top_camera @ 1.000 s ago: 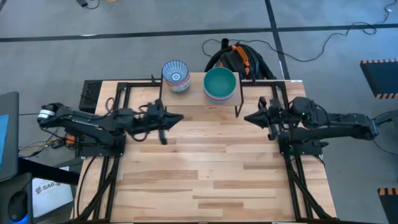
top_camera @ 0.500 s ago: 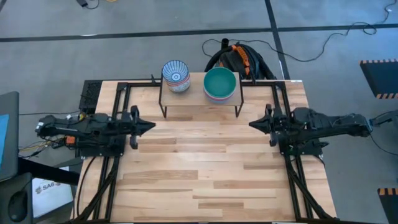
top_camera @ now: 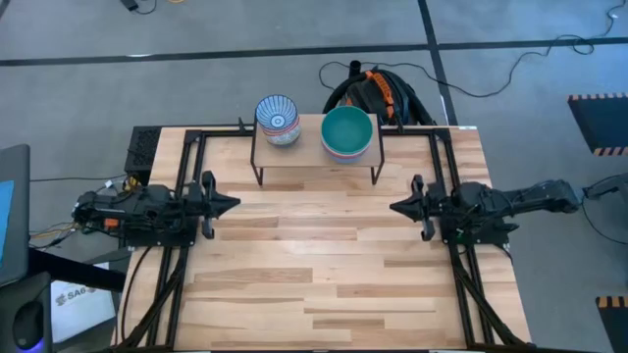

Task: Place and stack bowls onto a shelf
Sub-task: Return to Home Position

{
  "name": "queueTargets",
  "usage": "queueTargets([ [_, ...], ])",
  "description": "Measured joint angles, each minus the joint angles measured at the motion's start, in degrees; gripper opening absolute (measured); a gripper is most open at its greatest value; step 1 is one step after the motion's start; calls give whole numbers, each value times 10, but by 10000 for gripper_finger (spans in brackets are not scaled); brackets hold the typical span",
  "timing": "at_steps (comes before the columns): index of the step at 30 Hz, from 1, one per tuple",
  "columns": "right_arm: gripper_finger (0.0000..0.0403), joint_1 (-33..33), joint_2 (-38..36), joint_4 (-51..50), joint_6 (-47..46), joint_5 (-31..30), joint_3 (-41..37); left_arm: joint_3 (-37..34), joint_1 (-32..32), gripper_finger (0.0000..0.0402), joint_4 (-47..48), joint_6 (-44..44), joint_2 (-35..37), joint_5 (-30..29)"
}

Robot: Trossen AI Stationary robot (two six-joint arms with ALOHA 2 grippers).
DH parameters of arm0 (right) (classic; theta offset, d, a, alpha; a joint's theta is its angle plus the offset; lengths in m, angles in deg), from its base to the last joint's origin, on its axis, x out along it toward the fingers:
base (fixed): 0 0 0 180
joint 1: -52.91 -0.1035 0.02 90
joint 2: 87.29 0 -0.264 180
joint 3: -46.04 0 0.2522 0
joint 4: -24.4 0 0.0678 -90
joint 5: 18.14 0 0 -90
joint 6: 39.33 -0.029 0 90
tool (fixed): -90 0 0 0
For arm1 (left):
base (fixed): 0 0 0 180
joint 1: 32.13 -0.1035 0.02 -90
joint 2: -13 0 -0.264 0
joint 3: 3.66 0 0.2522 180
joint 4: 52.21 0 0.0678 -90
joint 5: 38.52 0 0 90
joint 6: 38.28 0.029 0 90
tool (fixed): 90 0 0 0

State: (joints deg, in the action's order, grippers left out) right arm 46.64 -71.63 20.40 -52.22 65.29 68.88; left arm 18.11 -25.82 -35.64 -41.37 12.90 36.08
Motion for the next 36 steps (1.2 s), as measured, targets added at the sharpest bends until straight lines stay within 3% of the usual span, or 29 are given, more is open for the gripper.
queueTargets([
  [8,16,21,-53,67,12,0,-82,0,0,0,28,57,0,12],
  [12,23,30,-87,18,49,2,-86,-13,0,0,40,52,-1,12],
  [20,27,31,-118,-45,50,5,-86,-74,0,0,-76,27,-1,26],
  [36,46,31,-116,-72,48,6,-87,-74,0,0,-65,27,-3,26],
])
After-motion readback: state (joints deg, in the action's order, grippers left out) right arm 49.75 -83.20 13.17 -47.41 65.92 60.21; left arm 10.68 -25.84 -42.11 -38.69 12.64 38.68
